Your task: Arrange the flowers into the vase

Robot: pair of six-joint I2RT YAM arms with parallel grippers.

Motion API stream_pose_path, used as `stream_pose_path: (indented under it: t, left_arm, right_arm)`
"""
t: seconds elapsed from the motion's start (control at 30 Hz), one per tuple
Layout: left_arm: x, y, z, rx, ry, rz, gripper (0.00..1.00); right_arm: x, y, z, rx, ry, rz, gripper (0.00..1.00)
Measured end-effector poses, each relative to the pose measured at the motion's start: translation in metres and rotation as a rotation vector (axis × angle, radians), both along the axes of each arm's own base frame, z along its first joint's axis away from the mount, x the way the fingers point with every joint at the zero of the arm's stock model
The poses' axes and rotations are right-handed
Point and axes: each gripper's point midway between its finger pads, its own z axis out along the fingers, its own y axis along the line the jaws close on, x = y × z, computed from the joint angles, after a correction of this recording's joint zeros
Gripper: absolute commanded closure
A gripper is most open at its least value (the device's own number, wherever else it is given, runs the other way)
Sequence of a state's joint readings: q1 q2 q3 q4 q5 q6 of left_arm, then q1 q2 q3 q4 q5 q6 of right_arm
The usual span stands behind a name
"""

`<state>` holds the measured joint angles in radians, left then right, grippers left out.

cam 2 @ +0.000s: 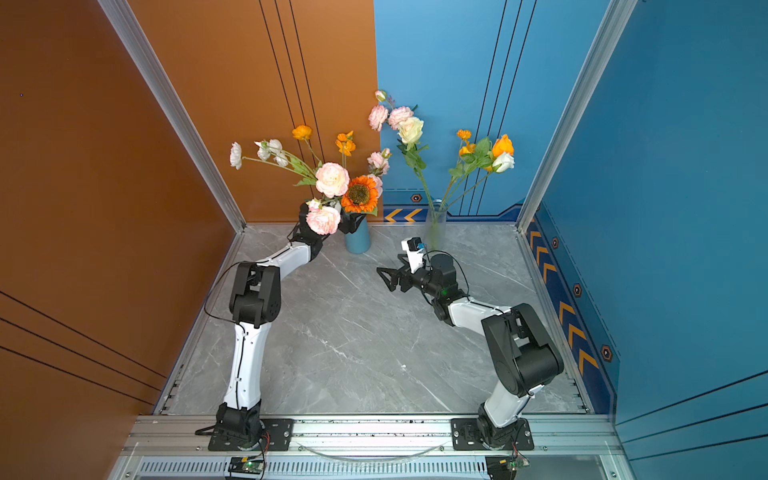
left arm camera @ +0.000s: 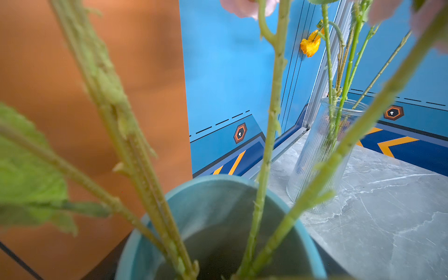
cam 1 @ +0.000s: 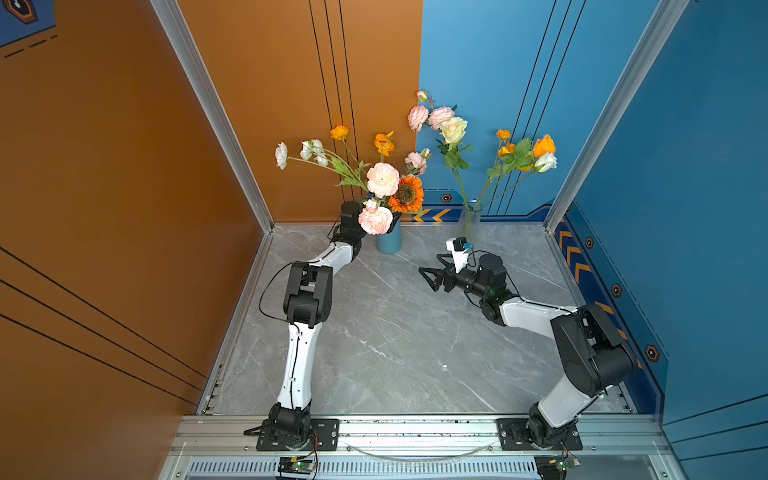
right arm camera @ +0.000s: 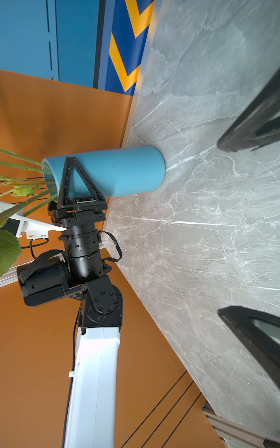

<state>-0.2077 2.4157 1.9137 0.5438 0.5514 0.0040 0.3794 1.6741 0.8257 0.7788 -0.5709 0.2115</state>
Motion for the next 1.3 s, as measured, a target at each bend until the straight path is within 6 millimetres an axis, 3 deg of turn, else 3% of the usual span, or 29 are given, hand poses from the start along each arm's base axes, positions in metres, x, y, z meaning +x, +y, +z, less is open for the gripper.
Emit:
stream_pose_path:
  t: [0.17, 0.47, 0.53, 0.9, 1.3]
  left_arm:
    - [0.000, 0.000, 0.000, 0.000, 0.000, 0.000, 0.26]
    - [0.000, 0.000, 0.000, -0.001, -0.002, 0.000, 0.15]
    - [0.000, 0.000, 0.005, -0.006, -0.020, -0.002, 0.08]
    - [-0.002, -0.001, 0.017, -0.013, -0.064, -0.008, 0.02]
    - [-0.012, 0.004, 0.010, -0.010, -0.048, -0.003, 0.02]
  right_arm:
    - [0.000, 0.000, 0.000, 0.000, 0.000, 0.002, 0.00]
    - [0.000, 0.000, 0.000, 0.000, 0.000, 0.002, 0.00]
    - [0.000, 0.000, 0.000, 0.000, 0.000, 0.002, 0.00]
    - [0.000, 0.000, 0.000, 0.000, 0.000, 0.002, 0.00]
    - [0.000, -0.001, 0.000, 0.005, 0.006, -0.001, 0.00]
